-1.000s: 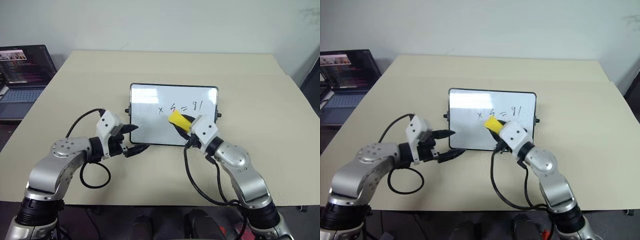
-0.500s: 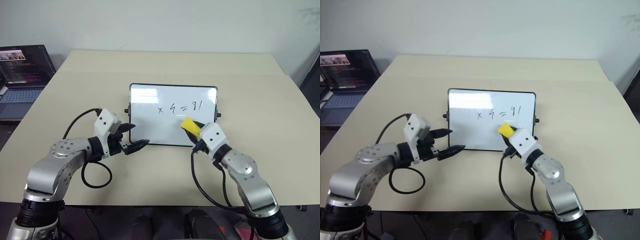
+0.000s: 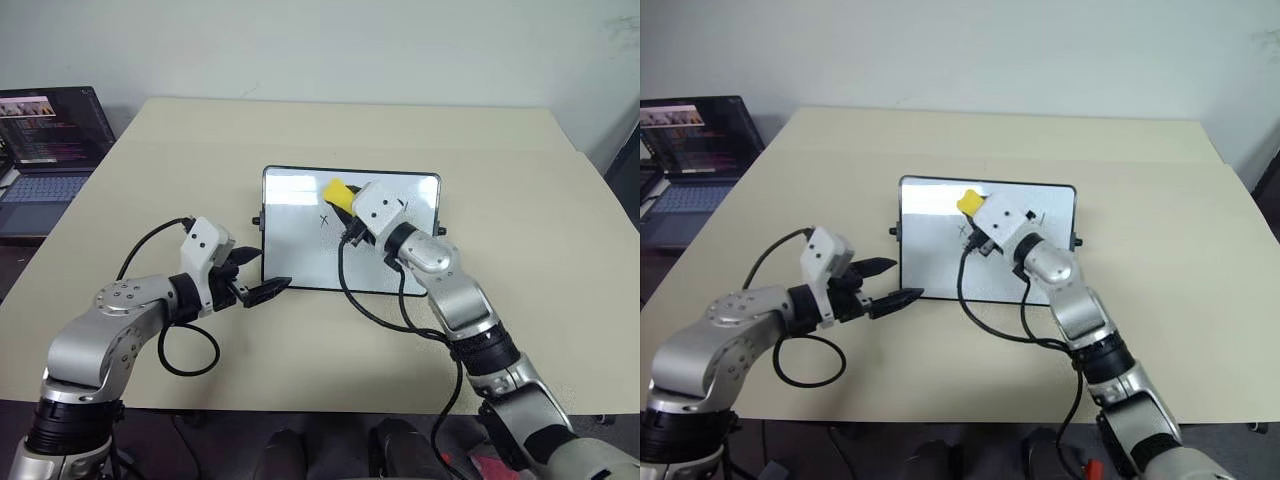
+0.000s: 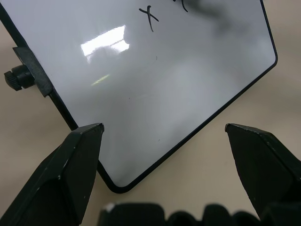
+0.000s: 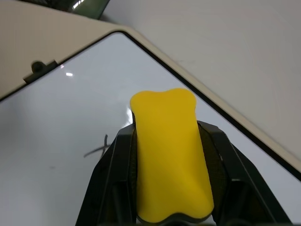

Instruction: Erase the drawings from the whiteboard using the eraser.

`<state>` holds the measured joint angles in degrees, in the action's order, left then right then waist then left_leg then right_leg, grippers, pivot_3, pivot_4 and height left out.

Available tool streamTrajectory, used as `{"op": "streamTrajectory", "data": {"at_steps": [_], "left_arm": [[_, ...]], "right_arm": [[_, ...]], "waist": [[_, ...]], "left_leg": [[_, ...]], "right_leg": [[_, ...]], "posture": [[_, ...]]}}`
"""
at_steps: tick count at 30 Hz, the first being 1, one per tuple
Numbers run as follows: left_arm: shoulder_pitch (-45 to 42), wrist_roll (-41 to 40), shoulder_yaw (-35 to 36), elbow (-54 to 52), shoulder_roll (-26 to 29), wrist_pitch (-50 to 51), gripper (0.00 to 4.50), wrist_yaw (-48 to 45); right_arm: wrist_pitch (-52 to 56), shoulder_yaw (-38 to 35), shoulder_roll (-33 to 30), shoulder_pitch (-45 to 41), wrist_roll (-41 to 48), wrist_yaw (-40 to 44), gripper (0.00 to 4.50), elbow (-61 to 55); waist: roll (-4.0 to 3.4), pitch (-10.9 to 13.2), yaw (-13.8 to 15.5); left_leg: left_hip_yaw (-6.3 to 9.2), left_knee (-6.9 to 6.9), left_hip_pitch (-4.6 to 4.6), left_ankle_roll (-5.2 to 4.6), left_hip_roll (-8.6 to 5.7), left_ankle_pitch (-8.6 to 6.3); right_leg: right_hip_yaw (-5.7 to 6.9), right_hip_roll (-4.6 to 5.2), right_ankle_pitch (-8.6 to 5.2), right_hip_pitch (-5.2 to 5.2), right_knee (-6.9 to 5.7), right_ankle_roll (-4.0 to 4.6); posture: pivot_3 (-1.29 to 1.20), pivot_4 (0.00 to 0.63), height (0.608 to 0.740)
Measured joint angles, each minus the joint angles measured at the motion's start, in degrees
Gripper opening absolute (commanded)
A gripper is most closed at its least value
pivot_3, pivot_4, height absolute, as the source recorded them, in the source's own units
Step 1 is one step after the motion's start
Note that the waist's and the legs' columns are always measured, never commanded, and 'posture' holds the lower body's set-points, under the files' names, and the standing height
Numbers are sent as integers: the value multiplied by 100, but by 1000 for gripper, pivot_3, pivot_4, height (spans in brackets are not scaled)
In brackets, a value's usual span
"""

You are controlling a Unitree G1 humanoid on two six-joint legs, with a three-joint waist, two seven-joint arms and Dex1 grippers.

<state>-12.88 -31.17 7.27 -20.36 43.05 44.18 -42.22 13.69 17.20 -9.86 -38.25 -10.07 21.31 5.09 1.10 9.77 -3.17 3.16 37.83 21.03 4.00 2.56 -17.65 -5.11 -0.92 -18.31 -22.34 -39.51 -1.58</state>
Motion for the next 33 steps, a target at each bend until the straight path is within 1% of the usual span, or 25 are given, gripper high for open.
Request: {"op": "streamTrajectory", "data": {"at_steps": [4,9,12,17,22,25,29,33], "left_arm": [[22,0,0,-18,11,0,4500,11],[22,-7,-2,-142,31,6,4500,32],[21,-11,-6,-151,31,10,4500,28],[-7,-10,-20,-149,32,9,4500,5],[-21,2,-38,-143,34,-27,4500,-84],[-22,27,-42,-131,33,-88,4500,-112],[-19,78,-58,-85,33,-122,4500,-125],[50,111,-66,17,34,-250,4500,-228]], "right_arm": [[8,179,-28,60,-45,182,1443,37],[318,653,-147,467,-39,783,1443,-279],[494,769,-172,528,-58,916,1443,-359],[590,742,-121,355,-137,721,1443,-302],[540,263,-87,-234,-269,109,1443,-9],[469,101,-78,-406,-283,-74,1443,135],[405,90,-79,-410,-283,-96,1443,190],[401,268,-190,-185,-286,241,1443,-4]], "waist": [[0,0,-11],[0,-1,-11],[0,0,-12],[0,0,-12],[1,0,-3],[1,0,-11],[1,0,-11],[1,-1,-13]], "left_leg": [[1,0,-1,-1,1,0],[3,6,-11,-1,-1,0],[2,14,-18,0,-5,1],[4,15,-22,9,-6,7],[7,13,-17,13,-7,9],[5,8,-16,12,-3,8],[4,8,-16,12,-4,8],[4,9,-17,12,-4,8]], "right_leg": [[-1,-1,0,0,-5,0],[-4,0,0,4,-20,0],[-5,-1,0,4,-41,0],[-3,-4,1,6,-47,1],[-1,-3,1,5,-42,1],[-2,-3,0,3,-37,1],[-2,-3,0,2,-37,1],[-3,-3,0,3,-39,1]], "posture": [[0,150,740],[0,150,740],[0,150,740],[0,150,740],[0,150,740],[0,150,740],[0,150,740],[0,150,740]]}}
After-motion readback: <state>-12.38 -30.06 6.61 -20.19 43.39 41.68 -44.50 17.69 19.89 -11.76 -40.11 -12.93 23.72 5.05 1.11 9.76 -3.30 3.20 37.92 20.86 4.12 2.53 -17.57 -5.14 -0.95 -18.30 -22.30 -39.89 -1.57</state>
